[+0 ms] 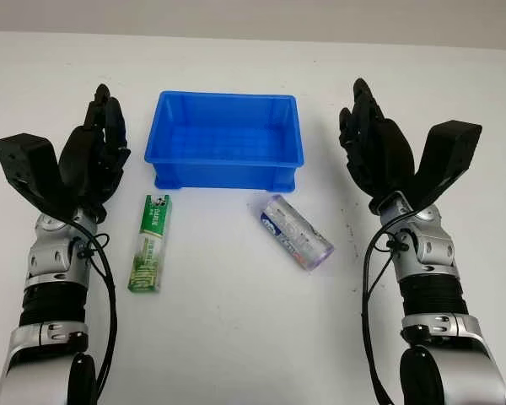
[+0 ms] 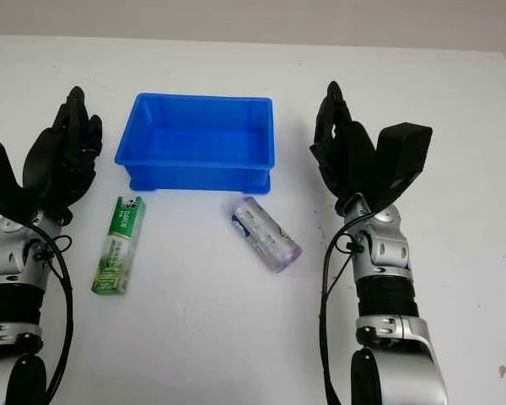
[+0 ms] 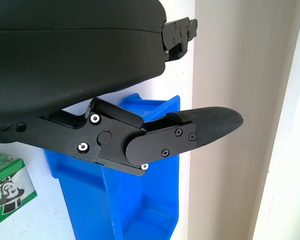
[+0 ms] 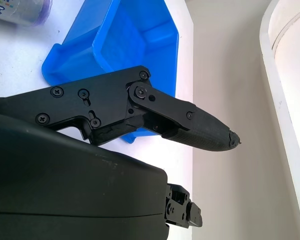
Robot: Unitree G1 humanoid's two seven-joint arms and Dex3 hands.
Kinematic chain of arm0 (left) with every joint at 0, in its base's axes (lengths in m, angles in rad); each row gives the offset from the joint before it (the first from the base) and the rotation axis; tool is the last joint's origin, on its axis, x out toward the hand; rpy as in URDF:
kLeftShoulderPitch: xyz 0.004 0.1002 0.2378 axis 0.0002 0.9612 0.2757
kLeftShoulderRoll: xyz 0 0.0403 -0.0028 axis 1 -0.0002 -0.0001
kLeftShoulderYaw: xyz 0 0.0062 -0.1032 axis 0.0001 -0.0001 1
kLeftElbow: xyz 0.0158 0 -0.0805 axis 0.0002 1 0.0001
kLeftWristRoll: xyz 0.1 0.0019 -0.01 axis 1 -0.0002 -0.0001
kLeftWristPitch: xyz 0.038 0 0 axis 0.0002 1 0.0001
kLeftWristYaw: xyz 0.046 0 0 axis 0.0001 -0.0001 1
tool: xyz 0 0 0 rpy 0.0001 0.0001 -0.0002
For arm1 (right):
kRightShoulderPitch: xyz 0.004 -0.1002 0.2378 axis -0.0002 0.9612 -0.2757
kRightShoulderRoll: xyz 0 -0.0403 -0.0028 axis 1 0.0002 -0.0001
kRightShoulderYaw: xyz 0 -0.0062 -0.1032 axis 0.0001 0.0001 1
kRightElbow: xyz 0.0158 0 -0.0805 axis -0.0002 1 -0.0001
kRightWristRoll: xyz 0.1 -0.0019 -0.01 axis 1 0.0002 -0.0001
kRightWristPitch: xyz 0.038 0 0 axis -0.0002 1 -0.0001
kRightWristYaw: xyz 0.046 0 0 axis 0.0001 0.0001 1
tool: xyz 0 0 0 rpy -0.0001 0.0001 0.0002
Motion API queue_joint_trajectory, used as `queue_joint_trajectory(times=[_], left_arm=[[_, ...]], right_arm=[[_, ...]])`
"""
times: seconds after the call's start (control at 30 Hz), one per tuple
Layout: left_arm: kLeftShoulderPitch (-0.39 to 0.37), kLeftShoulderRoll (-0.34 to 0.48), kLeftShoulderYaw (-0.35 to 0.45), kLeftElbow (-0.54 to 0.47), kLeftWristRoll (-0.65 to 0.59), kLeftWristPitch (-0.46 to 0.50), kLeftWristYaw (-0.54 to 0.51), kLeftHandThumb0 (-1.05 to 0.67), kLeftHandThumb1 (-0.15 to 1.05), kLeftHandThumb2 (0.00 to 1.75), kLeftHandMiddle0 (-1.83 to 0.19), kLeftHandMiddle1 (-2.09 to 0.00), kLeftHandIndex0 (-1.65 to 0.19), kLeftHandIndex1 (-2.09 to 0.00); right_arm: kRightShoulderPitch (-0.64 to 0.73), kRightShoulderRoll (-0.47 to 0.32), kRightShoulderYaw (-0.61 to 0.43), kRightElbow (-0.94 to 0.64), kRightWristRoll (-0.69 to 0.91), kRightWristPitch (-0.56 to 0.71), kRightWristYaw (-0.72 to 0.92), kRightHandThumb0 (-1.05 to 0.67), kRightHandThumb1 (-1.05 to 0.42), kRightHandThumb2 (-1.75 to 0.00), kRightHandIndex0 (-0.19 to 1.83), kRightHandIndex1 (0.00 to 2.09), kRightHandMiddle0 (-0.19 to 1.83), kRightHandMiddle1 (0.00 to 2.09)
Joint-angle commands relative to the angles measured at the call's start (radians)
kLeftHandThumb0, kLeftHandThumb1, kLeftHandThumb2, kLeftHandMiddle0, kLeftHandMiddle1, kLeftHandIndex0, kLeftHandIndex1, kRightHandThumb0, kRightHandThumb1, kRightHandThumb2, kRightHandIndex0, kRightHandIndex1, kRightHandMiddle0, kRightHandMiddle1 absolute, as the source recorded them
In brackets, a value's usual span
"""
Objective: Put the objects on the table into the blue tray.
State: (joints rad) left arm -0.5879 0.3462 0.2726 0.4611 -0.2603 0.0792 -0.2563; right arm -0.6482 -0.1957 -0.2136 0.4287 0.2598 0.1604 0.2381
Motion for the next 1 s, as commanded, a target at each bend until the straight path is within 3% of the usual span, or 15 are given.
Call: queue_joint_trajectory(times=[0.0,0.4,0.6,0.67,0.8,0.97], left_arm=[[0.018,-0.008,0.001,-0.020,-0.004,-0.002,-0.001,-0.80,1.05,0.64,0.19,0.00,0.19,0.00],[-0.019,-0.018,-0.005,0.041,0.004,-0.017,0.003,-0.80,1.05,0.64,0.19,0.00,0.19,0.00],[-0.006,-0.019,-0.001,0.027,-0.001,-0.025,0.003,-0.80,1.05,0.64,0.19,0.00,0.19,0.00],[-0.001,-0.018,-0.001,0.019,-0.002,-0.022,0.002,-0.79,1.05,0.64,0.19,0.00,0.19,0.00],[0.000,-0.013,-0.003,0.018,0.003,-0.022,0.002,-0.80,1.05,0.63,0.19,0.00,0.19,0.00],[-0.007,-0.009,-0.006,0.024,0.006,-0.023,-0.006,-0.78,1.05,0.64,0.19,0.00,0.19,0.00]], right_arm=[[0.017,-0.003,-0.005,-0.025,0.006,-0.002,0.000,-0.77,-1.05,-0.78,-0.19,0.00,-0.19,0.00],[-0.022,-0.042,-0.022,-0.017,0.014,0.053,-0.001,-0.73,-1.05,-0.73,-0.19,0.00,-0.19,0.00],[-0.028,-0.156,-0.002,-0.133,0.002,0.113,0.088,-0.60,-1.05,-0.47,-0.19,0.00,-0.19,0.00],[-0.030,-0.196,0.019,-0.188,-0.029,0.141,0.091,-0.59,-1.05,-0.32,-0.09,0.06,-0.10,0.05],[-0.022,-0.307,0.083,-0.274,-0.138,0.069,0.159,-0.51,-0.97,-0.07,0.10,0.14,0.08,0.15],[-0.020,-0.410,0.132,-0.315,-0.251,-0.108,0.240,-0.37,-0.86,-0.03,0.16,0.17,0.12,0.20]])
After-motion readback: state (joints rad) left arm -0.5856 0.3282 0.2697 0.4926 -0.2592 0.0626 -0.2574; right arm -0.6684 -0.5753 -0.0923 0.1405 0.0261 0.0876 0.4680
